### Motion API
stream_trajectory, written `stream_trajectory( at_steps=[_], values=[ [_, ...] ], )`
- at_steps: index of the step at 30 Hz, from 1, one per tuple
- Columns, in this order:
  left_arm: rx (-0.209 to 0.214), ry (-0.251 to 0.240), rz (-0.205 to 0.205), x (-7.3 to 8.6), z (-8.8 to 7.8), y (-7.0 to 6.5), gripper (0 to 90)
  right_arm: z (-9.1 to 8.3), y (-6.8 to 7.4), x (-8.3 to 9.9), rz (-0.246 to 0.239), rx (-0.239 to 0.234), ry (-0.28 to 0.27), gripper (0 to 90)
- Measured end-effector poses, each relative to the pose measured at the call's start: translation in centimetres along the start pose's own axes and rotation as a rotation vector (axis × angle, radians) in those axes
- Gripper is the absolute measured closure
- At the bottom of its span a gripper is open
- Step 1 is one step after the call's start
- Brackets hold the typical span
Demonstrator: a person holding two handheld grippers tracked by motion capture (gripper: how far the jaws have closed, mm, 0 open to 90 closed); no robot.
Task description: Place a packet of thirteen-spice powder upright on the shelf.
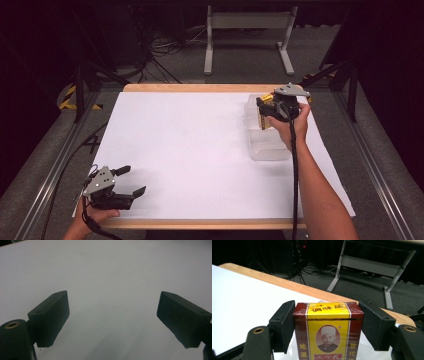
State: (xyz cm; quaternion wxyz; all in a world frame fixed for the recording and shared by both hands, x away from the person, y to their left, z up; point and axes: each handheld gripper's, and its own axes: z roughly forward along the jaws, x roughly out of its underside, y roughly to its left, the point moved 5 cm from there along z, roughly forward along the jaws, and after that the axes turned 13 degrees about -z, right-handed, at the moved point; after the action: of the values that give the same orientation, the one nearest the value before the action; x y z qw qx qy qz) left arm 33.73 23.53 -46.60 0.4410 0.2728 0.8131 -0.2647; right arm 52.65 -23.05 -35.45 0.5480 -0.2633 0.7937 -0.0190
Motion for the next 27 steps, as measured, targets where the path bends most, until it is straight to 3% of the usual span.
stream_trajectory(
  at_steps=[9, 13, 27],
  values=[
    [0.002, -0.007, -0.008, -0.1, 0.0, 0.0, 11.8, -0.2, 0.2, 0.5, -0.003, -0.019, 0.036, 32.8],
    [0.002, -0.011, -0.003, -0.2, -0.1, 0.0, 11.8, -0.4, 0.6, 0.7, -0.037, -0.022, 0.057, 32.7],
    [0.008, -0.031, -0.013, -0.7, -0.1, 0.2, 11.8, -1.2, 0.5, 1.4, -0.045, -0.04, 0.128, 32.6]
  ],
)
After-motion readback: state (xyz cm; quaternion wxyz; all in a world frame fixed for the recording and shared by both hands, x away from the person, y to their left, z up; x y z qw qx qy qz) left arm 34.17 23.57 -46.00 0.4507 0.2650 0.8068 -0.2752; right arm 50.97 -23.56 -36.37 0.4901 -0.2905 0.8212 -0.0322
